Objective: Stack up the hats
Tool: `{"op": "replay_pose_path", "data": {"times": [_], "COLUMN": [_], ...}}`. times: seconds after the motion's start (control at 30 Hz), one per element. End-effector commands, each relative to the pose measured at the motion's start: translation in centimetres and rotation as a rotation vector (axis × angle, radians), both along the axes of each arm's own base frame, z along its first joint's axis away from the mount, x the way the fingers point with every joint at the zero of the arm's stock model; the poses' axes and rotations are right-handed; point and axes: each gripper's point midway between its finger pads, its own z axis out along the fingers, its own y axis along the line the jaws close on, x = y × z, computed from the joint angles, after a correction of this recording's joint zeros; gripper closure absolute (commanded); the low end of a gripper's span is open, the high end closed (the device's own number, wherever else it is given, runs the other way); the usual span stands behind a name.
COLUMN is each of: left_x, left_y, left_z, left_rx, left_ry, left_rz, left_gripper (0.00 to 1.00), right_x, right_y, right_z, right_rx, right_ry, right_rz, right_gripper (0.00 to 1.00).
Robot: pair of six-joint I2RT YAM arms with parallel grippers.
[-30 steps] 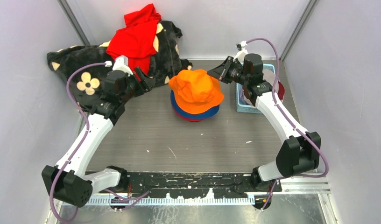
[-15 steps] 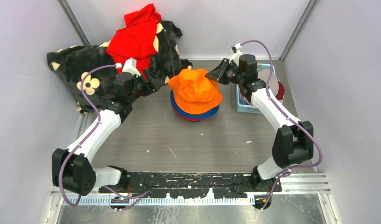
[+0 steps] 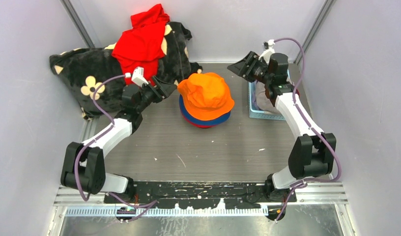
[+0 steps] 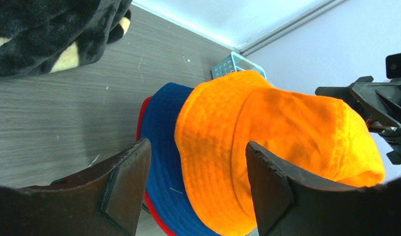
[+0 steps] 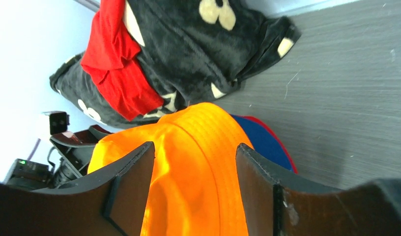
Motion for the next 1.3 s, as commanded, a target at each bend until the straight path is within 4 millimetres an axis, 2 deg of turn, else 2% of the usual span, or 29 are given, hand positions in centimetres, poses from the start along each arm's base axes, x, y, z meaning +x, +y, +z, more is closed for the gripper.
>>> {"op": "replay_pose_path", "data": {"times": [0.0, 0.2, 0.43, 0.5, 0.87, 1.27], "left_x": [0.7, 1.5, 2.6, 2.9, 2.5, 2.8], "left_y": [-0.9, -2.1, -2.7, -3.0, -4.1, -4.9], "left_z": [3.4, 2.9, 0.7, 0.2, 0.8, 0.2], "left_rx": [-0.147, -0.281, -0.444, -0.446, -0.431, -0.444], "left_ry": [-0.152, -0.208, -0.192, -0.178, -0.184, -0.143], "left_rz": [-0.080, -0.195, -0.280, -0.301, -0.401, -0.462], "left_gripper": [0.29, 0.30, 0.36, 0.37, 0.36, 0.37], "right_x": [-0.9, -1.4, -1.9, -1.9, -1.7, -1.8], "right_y": [-1.3, -2.6, -3.3, -3.4, -3.4, -3.3], "right_z": [4.5, 2.9, 2.5, 2.4, 1.7, 2.3], "right_rx": [0.021, 0.020, 0.020, 0.018, 0.025, 0.028], "right_ry": [-0.135, -0.105, -0.097, -0.096, -0.079, -0.090], "right_rz": [-0.004, -0.021, -0.023, -0.024, -0.015, -0.002], "right_gripper": [0.34, 0.34, 0.34, 0.34, 0.34, 0.35]}}
